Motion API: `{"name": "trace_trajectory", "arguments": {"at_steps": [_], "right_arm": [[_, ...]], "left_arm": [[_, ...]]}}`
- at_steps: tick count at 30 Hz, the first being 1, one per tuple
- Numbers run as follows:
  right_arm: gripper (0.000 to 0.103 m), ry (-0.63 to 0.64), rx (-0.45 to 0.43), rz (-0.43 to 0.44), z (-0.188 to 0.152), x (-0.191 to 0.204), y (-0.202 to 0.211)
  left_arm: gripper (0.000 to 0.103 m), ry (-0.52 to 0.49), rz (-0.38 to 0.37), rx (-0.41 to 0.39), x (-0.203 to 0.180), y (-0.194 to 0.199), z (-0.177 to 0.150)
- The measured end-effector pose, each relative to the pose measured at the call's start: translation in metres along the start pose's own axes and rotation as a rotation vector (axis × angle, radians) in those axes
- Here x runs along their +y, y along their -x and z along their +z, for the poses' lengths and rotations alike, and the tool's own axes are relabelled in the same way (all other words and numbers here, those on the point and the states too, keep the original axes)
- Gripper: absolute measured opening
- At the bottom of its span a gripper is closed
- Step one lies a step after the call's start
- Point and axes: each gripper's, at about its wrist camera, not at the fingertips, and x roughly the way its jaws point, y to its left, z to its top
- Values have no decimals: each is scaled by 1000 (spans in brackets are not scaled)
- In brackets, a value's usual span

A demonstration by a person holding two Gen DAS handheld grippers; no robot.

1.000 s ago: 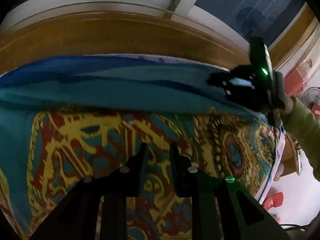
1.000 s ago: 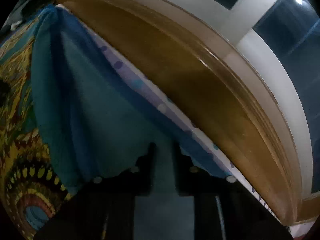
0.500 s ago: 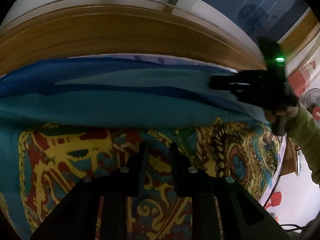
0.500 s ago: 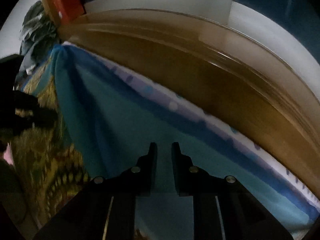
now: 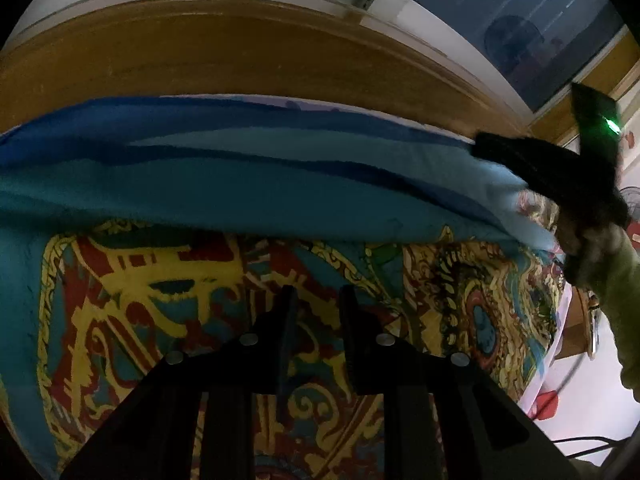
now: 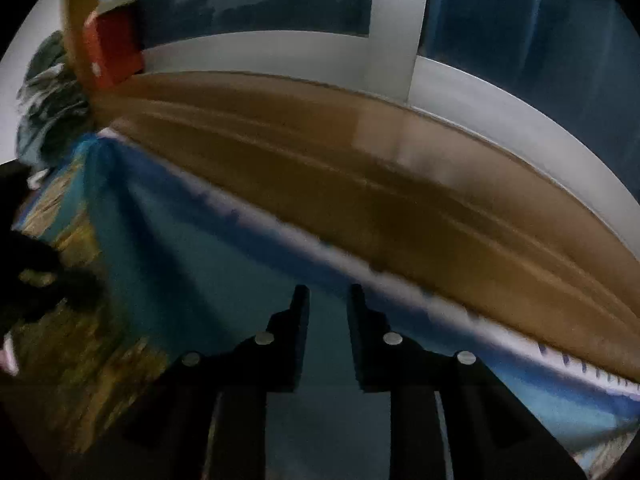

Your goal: Fold clothes

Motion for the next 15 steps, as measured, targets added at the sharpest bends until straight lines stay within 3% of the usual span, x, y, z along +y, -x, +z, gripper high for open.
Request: {"name": "trace_trajectory", "arguments": {"at_steps": [6,8,12,14,15], "right_arm": [[34,81,33,49,-20,45,27],[37,132,61,34,-32,57,18],[36,117,131,45,-43,62,-4],[18,97,150,44,-41,60,-14],[3,89,143,39,-39,59,-16]], "left_arm": [[20,-11,-4,8,1,-1,-2],[20,-14,-5,11,1,-2,-3],[20,-22,-7,13,-1,-2,-4],[20,-23,-9,11,0,0,-4],[20,-24,-10,9,1,1,-4]]}}
